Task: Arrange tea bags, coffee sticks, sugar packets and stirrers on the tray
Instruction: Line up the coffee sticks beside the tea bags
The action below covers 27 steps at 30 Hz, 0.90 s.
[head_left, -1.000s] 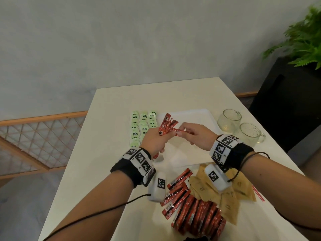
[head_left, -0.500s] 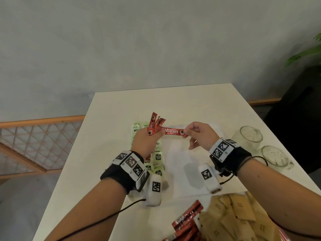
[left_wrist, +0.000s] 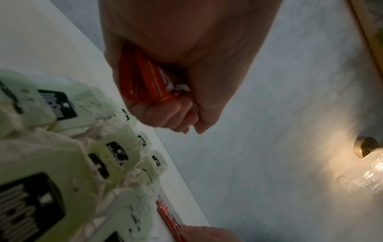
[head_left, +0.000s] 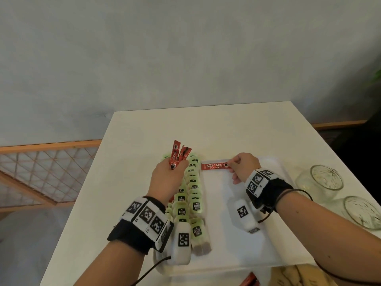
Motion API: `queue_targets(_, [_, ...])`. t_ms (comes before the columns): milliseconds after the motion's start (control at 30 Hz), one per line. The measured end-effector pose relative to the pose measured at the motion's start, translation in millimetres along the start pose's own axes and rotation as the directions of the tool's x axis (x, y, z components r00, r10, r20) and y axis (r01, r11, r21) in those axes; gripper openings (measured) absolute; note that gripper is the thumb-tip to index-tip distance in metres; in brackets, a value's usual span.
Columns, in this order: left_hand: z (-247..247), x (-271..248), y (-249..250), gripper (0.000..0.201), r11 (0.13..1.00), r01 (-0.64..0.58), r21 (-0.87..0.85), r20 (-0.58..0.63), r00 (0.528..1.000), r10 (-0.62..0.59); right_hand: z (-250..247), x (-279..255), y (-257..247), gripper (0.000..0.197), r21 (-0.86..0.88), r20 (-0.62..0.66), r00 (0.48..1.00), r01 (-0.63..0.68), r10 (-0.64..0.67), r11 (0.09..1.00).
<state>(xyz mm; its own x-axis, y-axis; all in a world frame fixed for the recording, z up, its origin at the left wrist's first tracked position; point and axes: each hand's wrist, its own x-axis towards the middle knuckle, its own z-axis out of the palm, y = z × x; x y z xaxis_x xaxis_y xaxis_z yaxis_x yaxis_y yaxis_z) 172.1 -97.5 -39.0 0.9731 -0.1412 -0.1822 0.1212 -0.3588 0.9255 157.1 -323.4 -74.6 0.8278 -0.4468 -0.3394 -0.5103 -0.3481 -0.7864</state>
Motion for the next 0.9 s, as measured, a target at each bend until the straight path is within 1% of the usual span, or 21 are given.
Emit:
queue_targets(133, [-4, -2, 0, 0.027, 1.000, 0.004, -0.018, 0.038, 0.999, -0.003, 7, 2, -6, 0.015, 0.026, 0.000, 1.000, -0.008, 0.008, 1.000])
queue_targets(267, [-6, -11, 7, 0.026, 0.998, 0.017, -0.055, 0.118, 0.993, -0.011, 9, 1, -11, 0.012, 0.015, 0.020, 0.999, -0.028, 0.028, 0.999])
queue_targets(333, [-7, -19, 14, 0.022, 0.997, 0.017, -0.082, 0.171, 0.985, -0.002, 6, -2, -13, 0.011, -0.053, 0.012, 1.000, -0.017, 0.018, 0.998])
queue_targets(400, [-7, -27, 20, 0.015, 0.990, 0.036, -0.139, 0.222, 0.975, -0.004, -2, -11, -14, 0.014, -0.187, -0.007, 1.000, 0.005, -0.007, 0.982])
queue_targets(433, [-7, -31, 23, 0.011, 0.985, 0.047, -0.163, 0.243, 0.970, -0.006, -6, -17, -14, 0.017, -0.214, -0.017, 0.999, 0.025, -0.029, 0.976])
queue_targets(467, [-6, -36, 25, 0.010, 0.982, 0.054, -0.179, 0.260, 0.966, -0.005, -9, -24, -14, 0.022, -0.205, -0.013, 0.998, 0.060, -0.064, 0.977])
queue_targets(500, [-6, -40, 26, 0.011, 0.982, 0.053, -0.183, 0.271, 0.963, -0.001, -12, -32, -14, 0.029, -0.155, 0.003, 0.995, 0.104, -0.105, 0.982])
queue_targets(533, [-4, -43, 26, 0.013, 0.984, 0.045, -0.173, 0.279, 0.960, 0.006, -13, -42, -14, 0.034, -0.062, 0.018, 0.990, 0.140, -0.139, 0.988])
queue_targets(633, [4, -55, 29, 0.018, 0.997, -0.010, -0.077, 0.289, 0.957, 0.032, -14, -79, -21, 0.040, 0.239, 0.086, 0.976, 0.176, -0.201, 0.955])
queue_targets(733, [13, -68, 37, 0.019, 0.996, -0.087, 0.008, 0.303, 0.950, 0.080, -18, -113, -31, 0.043, 0.358, 0.174, 0.954, 0.169, -0.243, 0.918])
queue_targets(800, [16, -74, 42, 0.012, 0.984, -0.169, 0.058, 0.303, 0.942, 0.144, -24, -131, -34, 0.038, 0.431, 0.191, 0.949, 0.146, -0.249, 0.890])
queue_targets(900, [19, -87, 48, 0.010, 0.949, -0.286, 0.136, 0.302, 0.924, 0.235, -32, -149, -32, 0.030, 0.577, 0.198, 0.959, 0.054, -0.204, 0.815])
